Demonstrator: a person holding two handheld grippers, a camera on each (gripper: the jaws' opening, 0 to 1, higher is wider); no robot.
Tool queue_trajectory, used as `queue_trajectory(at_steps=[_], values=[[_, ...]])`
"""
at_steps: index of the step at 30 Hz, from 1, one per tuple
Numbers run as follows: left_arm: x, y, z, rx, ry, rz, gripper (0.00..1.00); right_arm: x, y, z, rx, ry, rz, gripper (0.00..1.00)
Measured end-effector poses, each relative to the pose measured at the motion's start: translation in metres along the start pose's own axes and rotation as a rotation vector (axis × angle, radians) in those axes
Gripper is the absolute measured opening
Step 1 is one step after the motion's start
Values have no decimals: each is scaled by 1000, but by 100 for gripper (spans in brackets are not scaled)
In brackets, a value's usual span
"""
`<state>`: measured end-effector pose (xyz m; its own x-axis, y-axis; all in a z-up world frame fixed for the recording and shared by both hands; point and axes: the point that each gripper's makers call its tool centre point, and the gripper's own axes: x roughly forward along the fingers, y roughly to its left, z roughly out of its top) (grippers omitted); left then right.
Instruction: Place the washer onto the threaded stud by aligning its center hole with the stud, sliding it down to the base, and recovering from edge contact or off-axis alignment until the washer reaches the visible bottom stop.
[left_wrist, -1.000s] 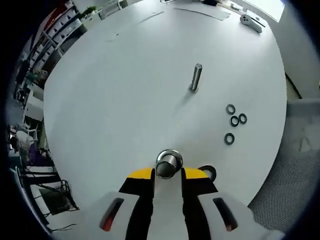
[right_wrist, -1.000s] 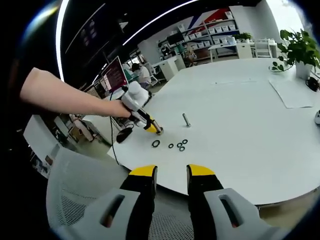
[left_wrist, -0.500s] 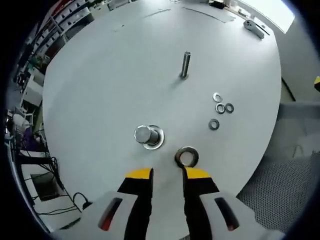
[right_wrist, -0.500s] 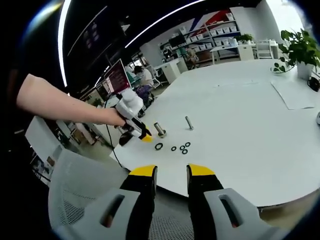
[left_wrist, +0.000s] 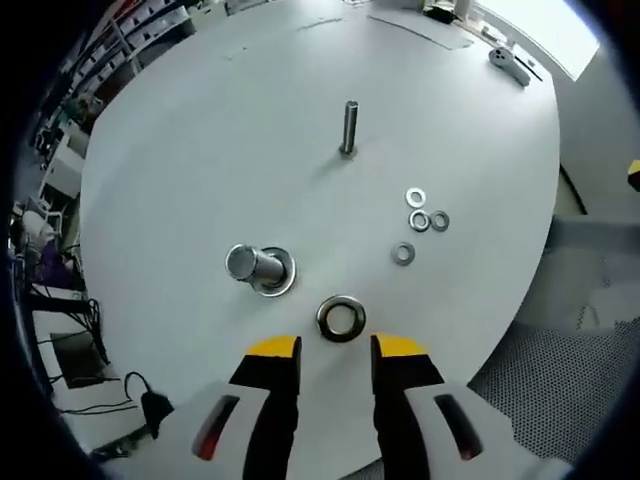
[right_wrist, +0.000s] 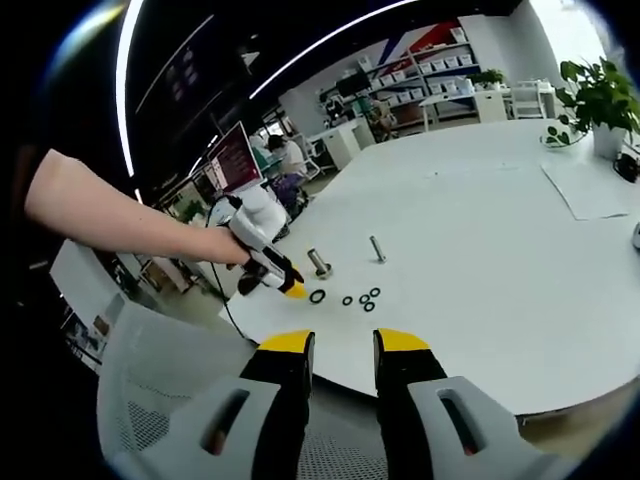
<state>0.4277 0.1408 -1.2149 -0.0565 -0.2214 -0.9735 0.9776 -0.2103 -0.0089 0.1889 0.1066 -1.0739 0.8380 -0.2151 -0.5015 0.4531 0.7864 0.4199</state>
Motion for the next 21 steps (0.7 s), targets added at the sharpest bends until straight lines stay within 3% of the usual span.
queue_trajectory(at_steps=[8, 12, 15, 21], values=[[24, -4, -4, 9, 4, 0, 29, -1, -1, 0, 0, -4, -8, 27], [21, -5, -5, 33, 11, 20, 31, 0, -1, -1, -4, 8, -4, 27], [23, 1, 1, -26, -4, 11, 33, 0, -1, -1, -6, 7, -6, 27], [23, 1, 1, -9, -12, 11, 33, 0, -4, 0, 5, -3, -18, 27]])
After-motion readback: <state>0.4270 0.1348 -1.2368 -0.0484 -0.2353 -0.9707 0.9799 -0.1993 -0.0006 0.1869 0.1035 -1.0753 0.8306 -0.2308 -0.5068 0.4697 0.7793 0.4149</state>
